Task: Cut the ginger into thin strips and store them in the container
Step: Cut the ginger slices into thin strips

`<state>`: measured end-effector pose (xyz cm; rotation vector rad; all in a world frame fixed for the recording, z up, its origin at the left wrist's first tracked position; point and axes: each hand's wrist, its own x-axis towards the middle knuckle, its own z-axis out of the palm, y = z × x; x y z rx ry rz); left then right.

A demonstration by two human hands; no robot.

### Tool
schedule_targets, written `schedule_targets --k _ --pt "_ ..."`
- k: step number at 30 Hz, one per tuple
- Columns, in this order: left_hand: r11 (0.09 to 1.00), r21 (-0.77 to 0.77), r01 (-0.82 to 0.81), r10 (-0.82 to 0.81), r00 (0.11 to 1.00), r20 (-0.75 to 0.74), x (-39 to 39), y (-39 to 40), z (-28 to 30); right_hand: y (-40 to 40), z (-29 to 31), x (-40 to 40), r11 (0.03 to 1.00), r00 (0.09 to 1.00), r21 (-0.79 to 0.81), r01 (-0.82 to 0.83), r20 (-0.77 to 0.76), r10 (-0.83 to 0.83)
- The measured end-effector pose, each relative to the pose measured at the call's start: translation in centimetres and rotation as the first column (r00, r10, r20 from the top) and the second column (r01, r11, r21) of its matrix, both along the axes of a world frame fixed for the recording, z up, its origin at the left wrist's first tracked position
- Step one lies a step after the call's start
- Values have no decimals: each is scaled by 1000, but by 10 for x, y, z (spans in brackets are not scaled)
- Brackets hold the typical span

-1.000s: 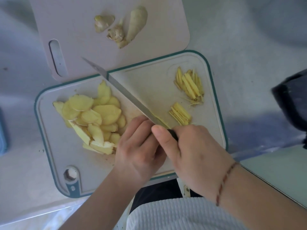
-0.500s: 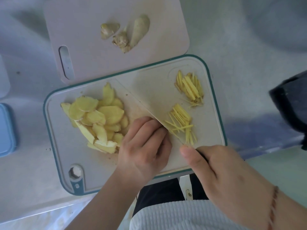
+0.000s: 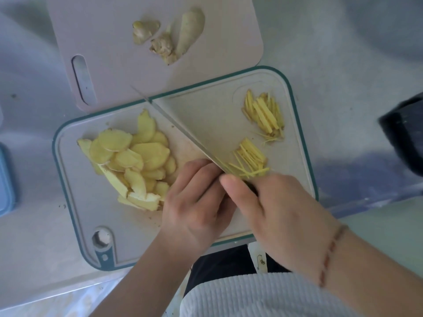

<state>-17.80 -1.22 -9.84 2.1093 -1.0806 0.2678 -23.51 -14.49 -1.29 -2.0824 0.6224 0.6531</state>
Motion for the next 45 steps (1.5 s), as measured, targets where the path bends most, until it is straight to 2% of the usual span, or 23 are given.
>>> schedule_targets --k 5,9,14,21,26,29,36,41,45 --pt "997 -76 -34 34 999 3 -1 -3 0 0 6 3 1000 999 10 10 52 -11" --pt "999 -24 -22 22 1000 2 -1 0 2 -2 17 -28 998 997 -13 62 -40 -63" --pt "1000 12 17 -17 1000 6 -1 1 1 1 11 -26 997 996 -41 62 -61 -65" --pt "998 -64 12 -11 1000 27 -1 1 -1 4 0 12 999 997 39 37 73 -40" --pt "1000 6 -23 23 999 34 -1 1 -2 2 13 -33 995 994 -12 103 -40 -103" --pt "999 26 -19 18 999 31 -2 0 -2 1 9 -33 995 994 -26 93 -60 -95" --pt "997 -67 -22 24 999 34 0 -1 0 4 3 5 999 997 35 32 71 -34" --pt "999 -5 -53 53 998 21 -2 3 -3 4 17 -35 996 994 -20 92 -56 -93" --pt "999 33 -40 40 999 14 -2 4 -3 5 12 -35 995 992 -17 98 -71 -99"
